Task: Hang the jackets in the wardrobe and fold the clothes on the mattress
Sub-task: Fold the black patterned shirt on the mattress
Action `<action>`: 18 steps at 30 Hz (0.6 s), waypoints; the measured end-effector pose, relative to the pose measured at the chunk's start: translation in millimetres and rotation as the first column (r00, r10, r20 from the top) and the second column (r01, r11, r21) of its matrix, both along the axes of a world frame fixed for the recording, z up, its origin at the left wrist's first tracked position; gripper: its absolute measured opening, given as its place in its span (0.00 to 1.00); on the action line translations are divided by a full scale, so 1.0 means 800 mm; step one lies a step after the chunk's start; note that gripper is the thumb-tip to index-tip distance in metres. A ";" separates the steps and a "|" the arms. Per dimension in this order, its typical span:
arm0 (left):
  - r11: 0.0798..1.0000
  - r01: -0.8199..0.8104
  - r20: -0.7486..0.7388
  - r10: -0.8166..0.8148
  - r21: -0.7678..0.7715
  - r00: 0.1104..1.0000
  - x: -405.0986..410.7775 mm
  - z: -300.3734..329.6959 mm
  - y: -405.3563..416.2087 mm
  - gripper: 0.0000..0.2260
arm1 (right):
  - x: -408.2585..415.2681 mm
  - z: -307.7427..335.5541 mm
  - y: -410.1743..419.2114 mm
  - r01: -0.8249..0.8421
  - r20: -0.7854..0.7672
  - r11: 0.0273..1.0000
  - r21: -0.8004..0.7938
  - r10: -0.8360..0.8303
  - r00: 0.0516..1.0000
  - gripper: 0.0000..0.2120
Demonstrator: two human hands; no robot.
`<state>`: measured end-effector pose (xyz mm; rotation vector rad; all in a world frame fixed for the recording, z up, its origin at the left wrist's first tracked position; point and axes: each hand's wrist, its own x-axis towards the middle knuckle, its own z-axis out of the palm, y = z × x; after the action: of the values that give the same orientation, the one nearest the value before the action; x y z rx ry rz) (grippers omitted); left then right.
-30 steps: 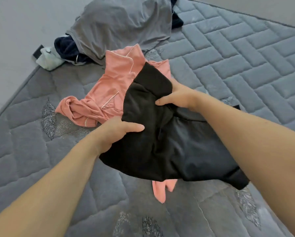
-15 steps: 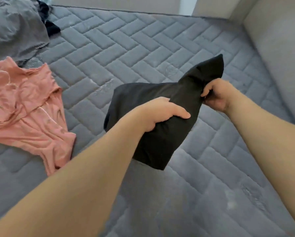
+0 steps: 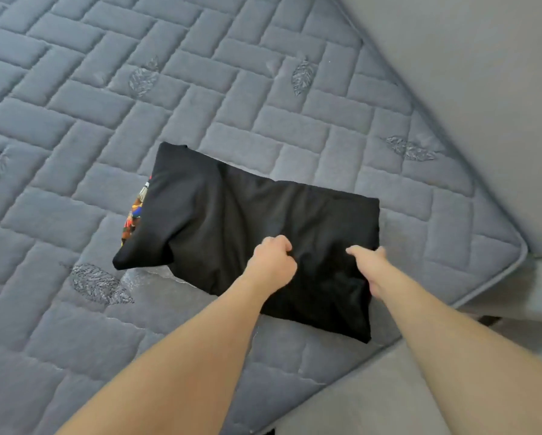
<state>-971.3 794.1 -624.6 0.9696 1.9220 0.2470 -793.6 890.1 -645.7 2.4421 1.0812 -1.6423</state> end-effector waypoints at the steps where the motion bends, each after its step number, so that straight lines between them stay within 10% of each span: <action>1: 0.997 -0.064 -0.109 0.069 0.045 0.992 -0.019 -0.009 -0.007 0.19 | -0.009 -0.004 -0.011 -0.106 0.083 0.994 0.022 0.104 0.991 0.43; 10: 0.707 -0.695 -0.462 0.664 0.133 0.588 -0.229 -0.038 -0.076 0.33 | -0.142 -0.003 -0.083 -0.853 0.277 0.522 0.014 0.818 0.505 0.38; 14: 0.709 -0.704 -0.272 0.669 -0.048 0.692 -0.277 -0.073 -0.099 0.36 | -0.232 -0.030 -0.111 -0.910 0.266 0.393 0.128 0.871 0.414 0.34; 18: 0.897 -0.424 -0.348 0.440 0.126 0.828 -0.272 -0.096 -0.103 0.23 | -0.294 -0.081 -0.140 -0.898 0.280 0.425 0.118 0.853 0.441 0.34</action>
<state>-1189.0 711.8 -701.6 0.6195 2.4908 0.3911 -1029.0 778.3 -710.2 1.4491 2.1179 -0.9065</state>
